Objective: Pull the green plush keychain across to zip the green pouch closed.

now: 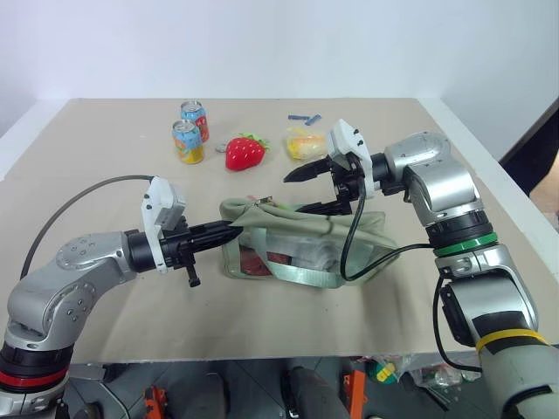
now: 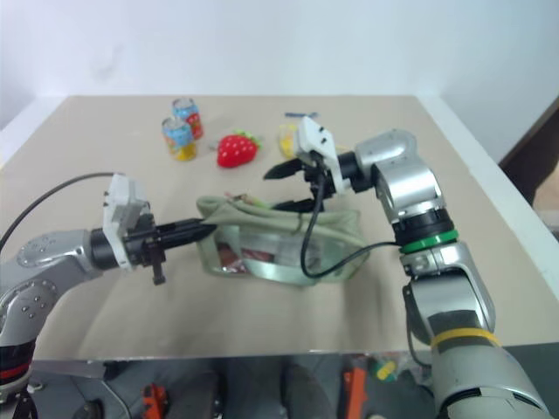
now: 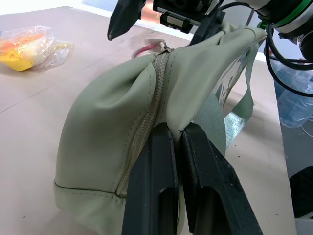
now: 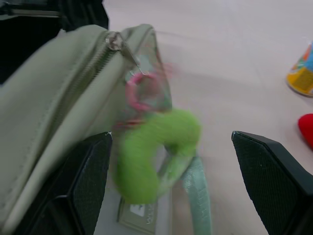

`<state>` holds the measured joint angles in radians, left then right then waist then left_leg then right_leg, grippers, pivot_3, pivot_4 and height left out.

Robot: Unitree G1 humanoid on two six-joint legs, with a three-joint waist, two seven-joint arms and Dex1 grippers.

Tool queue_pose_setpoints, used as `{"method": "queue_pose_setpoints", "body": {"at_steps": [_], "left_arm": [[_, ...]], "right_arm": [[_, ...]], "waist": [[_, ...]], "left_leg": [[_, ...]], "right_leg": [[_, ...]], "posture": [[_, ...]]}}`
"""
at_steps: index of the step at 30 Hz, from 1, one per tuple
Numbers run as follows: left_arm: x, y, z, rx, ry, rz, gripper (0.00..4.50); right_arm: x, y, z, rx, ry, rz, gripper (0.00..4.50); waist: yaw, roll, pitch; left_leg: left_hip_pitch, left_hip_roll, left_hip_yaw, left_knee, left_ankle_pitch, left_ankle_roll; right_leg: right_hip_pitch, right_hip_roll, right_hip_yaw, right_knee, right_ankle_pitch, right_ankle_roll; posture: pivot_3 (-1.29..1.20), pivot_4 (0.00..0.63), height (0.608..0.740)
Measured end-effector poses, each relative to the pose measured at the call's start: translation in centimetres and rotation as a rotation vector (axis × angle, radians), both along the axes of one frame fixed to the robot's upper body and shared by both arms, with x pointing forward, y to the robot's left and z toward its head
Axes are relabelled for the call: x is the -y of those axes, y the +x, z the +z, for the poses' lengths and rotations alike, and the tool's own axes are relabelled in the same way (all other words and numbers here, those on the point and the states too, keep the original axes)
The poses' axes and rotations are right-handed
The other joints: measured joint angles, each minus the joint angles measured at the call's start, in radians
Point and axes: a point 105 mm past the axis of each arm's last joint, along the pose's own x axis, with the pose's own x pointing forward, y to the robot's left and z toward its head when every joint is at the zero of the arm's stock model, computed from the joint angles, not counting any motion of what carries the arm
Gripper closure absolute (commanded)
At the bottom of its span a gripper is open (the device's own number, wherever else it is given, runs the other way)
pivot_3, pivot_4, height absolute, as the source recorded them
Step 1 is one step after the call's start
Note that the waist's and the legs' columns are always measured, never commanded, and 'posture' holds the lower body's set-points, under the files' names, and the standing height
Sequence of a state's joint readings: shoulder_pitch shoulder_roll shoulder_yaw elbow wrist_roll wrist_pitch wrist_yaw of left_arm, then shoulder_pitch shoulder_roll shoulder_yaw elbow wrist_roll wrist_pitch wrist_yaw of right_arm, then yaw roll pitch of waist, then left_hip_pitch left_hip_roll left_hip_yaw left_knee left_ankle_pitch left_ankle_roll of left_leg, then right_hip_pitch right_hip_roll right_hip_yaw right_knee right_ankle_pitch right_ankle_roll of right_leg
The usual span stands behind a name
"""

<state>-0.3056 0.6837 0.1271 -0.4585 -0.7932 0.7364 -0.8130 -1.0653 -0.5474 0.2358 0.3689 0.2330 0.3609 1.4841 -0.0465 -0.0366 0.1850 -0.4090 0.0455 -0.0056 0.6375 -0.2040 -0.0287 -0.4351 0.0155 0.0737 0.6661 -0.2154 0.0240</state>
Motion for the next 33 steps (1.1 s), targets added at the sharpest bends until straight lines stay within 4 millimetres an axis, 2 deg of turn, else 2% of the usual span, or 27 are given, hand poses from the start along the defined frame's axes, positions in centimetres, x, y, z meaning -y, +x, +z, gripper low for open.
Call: {"method": "queue_pose_setpoints", "body": {"at_steps": [6, 13, 14, 15, 17, 18, 19, 24, 25, 33], "left_arm": [[0.0, 0.1, 0.0, 0.001, 0.001, 0.010, 4.50], [0.0, 0.2, -0.1, 0.004, 0.001, 0.018, 4.50], [0.0, 0.2, 0.0, 0.008, 0.000, 0.018, 4.50], [0.0, 0.2, 0.0, 0.009, 0.000, 0.019, 4.50], [0.1, 0.2, 0.0, 0.012, -0.001, 0.017, 4.50], [0.1, 0.2, 0.0, 0.012, 0.000, 0.017, 4.50], [0.1, 0.2, 0.0, 0.013, 0.000, 0.016, 4.50], [0.2, 0.3, 0.0, 0.014, -0.003, 0.013, 4.50], [0.2, 0.3, 0.0, 0.014, -0.003, 0.012, 4.50], [0.3, 0.7, 0.1, 0.025, -0.010, 0.021, 4.50]], "right_arm": [[-1.2, -0.4, -1.2, -0.029, 0.022, 0.016, 0.45], [-0.9, 0.3, -2.8, -0.013, -0.054, -0.008, 0.45], [-0.7, 0.5, -3.0, -0.016, -0.063, -0.016, 0.97], [-0.6, 0.5, -3.0, -0.017, -0.068, -0.018, 1.15], [-0.2, 0.7, -3.6, -0.025, -0.097, -0.034, 1.78], [-0.2, 0.7, -3.6, -0.024, -0.100, -0.033, 2.36], [-0.2, 0.7, -3.7, -0.025, -0.108, -0.032, 2.51], [0.2, 0.7, -3.9, -0.028, -0.127, -0.036, 4.25], [0.3, 0.8, -3.9, -0.029, -0.127, -0.038, 4.44], [0.4, 1.4, -2.7, 0.003, -0.076, -0.085, 4.44]], "waist": [[0.000, 0.000, 0.000], [-0.001, 0.000, 0.000], [-0.001, 0.000, 0.000], [-0.001, 0.000, 0.000], [-0.001, 0.000, 0.000], [-0.001, 0.000, 0.000], [-0.001, 0.000, 0.000], [0.000, 0.000, 0.000], [0.000, 0.000, 0.000], [0.000, 0.000, 0.000]], "left_leg": [[0.000, 0.000, 0.000, 0.000, 0.000, 0.000], [0.001, 0.000, 0.000, 0.000, 0.000, 0.000], [0.001, 0.000, 0.000, 0.000, 0.000, 0.000], [0.001, 0.000, 0.000, 0.000, 0.000, 0.000], [0.001, 0.000, 0.000, 0.000, 0.000, 0.000], [0.001, 0.000, 0.000, 0.000, 0.000, 0.000], [0.001, 0.000, 0.000, 0.000, 0.000, 0.000], [0.001, 0.000, 0.000, 0.000, 0.000, -0.001], [0.001, 0.000, 0.000, 0.000, 0.000, -0.001], [0.001, 0.000, 0.000, 0.000, 0.000, -0.001]], "right_leg": [[0.000, 0.000, 0.000, 0.000, 0.000, 0.000], [0.001, 0.000, 0.000, 0.000, 0.000, 0.000], [0.001, 0.000, 0.000, 0.000, 0.000, 0.000], [0.001, 0.000, 0.000, 0.000, 0.000, 0.000], [0.001, 0.000, 0.000, 0.000, 0.000, 0.000], [0.001, 0.000, 0.000, 0.000, 0.000, 0.000], [0.001, 0.000, 0.000, 0.000, 0.000, 0.000], [0.001, 0.000, 0.000, 0.000, 0.000, 0.000], [0.001, 0.000, 0.000, 0.000, 0.000, 0.000], [0.001, 0.000, 0.000, 0.000, 0.000, 0.000]], "posture": [[0.00, 0.150, 0.740], [0.00, 0.150, 0.740], [0.00, 0.150, 0.740], [0.00, 0.150, 0.740], [0.00, 0.150, 0.740], [0.00, 0.150, 0.740], [0.00, 0.150, 0.740], [0.00, 0.150, 0.740], [0.00, 0.150, 0.740], [0.00, 0.150, 0.740]]}}
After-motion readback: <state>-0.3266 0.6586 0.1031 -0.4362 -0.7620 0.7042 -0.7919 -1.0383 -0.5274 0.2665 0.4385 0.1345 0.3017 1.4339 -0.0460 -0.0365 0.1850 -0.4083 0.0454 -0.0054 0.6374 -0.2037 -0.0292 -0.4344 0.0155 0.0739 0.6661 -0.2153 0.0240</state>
